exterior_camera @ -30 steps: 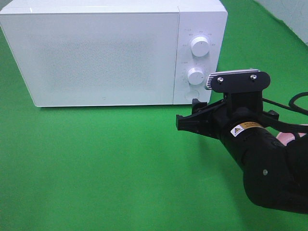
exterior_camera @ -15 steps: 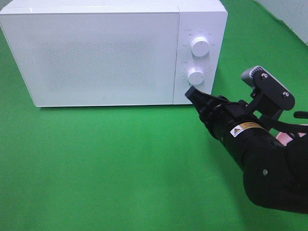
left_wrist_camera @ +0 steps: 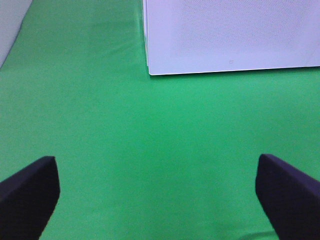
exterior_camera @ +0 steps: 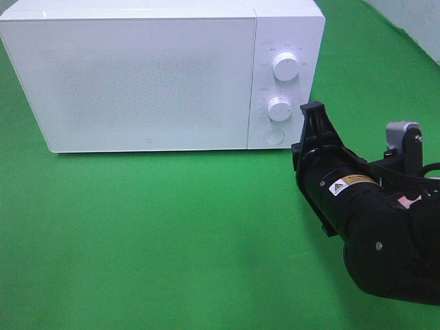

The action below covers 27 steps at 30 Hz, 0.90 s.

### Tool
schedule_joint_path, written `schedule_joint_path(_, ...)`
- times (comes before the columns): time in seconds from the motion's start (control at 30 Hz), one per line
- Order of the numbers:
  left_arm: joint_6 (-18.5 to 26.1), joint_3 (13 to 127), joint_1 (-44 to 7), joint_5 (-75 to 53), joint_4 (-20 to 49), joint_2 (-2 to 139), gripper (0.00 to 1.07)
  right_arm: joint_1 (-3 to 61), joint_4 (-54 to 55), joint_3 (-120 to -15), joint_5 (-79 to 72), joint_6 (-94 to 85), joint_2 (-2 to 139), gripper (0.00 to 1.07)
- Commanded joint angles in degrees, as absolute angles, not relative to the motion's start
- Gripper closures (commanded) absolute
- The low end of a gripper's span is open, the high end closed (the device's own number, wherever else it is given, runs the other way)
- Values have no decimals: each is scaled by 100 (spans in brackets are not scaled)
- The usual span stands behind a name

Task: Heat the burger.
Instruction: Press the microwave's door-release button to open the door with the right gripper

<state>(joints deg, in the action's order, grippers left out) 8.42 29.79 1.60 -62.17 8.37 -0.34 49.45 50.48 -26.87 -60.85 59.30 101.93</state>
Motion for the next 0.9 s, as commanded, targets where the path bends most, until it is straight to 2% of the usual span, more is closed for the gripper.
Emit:
schedule_joint_path(0.03, 814, 2962, 160, -6148, 842, -126, 7, 4968, 5002, -2739, -6113, 6257, 10204, 107)
schedule_joint_path(0.77, 814, 2962, 160, -6148, 842, -126, 7, 4945, 4905, -2744, -6366, 7196, 10468, 107)
schedule_joint_path(0.9, 814, 2962, 160, -6148, 842, -126, 7, 4710, 4595, -2807, -6194, 7655, 10680, 107)
